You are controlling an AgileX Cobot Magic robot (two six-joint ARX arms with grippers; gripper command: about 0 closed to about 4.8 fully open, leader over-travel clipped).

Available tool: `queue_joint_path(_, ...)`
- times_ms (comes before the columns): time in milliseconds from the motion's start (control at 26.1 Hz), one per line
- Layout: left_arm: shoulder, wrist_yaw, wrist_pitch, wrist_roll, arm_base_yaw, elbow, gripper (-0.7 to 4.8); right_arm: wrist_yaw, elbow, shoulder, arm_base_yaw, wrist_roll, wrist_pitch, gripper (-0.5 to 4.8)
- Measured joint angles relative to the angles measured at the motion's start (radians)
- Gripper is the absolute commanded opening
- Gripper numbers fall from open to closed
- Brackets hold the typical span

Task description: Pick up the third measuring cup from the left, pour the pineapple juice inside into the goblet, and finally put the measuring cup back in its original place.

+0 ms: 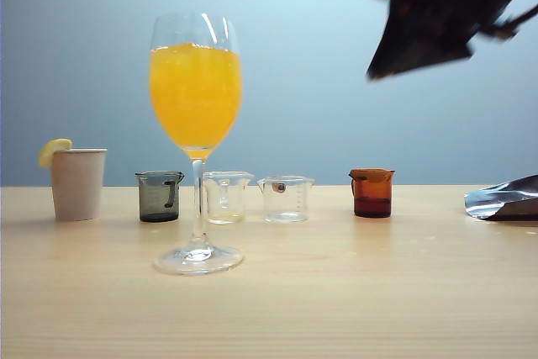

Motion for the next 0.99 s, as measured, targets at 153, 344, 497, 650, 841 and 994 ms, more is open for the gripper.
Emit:
queue_joint_path(153, 0.0, 0.003, 0.027, -0.017, 0.0, 0.0, -0.06, 0.002, -0.065, -0.327, 0.0, -0.01, -0.169, -0.05)
queue_joint_path(344, -0.007, 0.037, 0.009, -0.064, 0.0, -0.001, -0.06, 0.009, -0.061, -0.543, 0.0, -0.01, -0.288, -0.05)
queue_joint_path(497, -0.071, 0.096, -0.016, -0.093, 0.001, -0.028, -0.05, 0.037, -0.076, -0.657, 0.0, -0.011, -0.394, -0.05)
queue_joint_path(650, -0.141, 0.114, -0.003, -0.212, -0.003, -0.081, -0.05, 0.066, -0.089, -0.778, -0.003, -0.011, -0.465, -0.05)
queue_joint_path(841, -0.38, -0.069, 0.04, -0.337, -0.001, -0.259, -0.05, 0.059, -0.203, -0.879, -0.006, -0.01, -0.425, -0.05)
queue_joint_path(994, -0.56, -0.205, 0.109, -0.358, -0.001, -0.4, -0.05, 0.015, -0.331, -0.941, -0.006, -0.006, -0.286, -0.05)
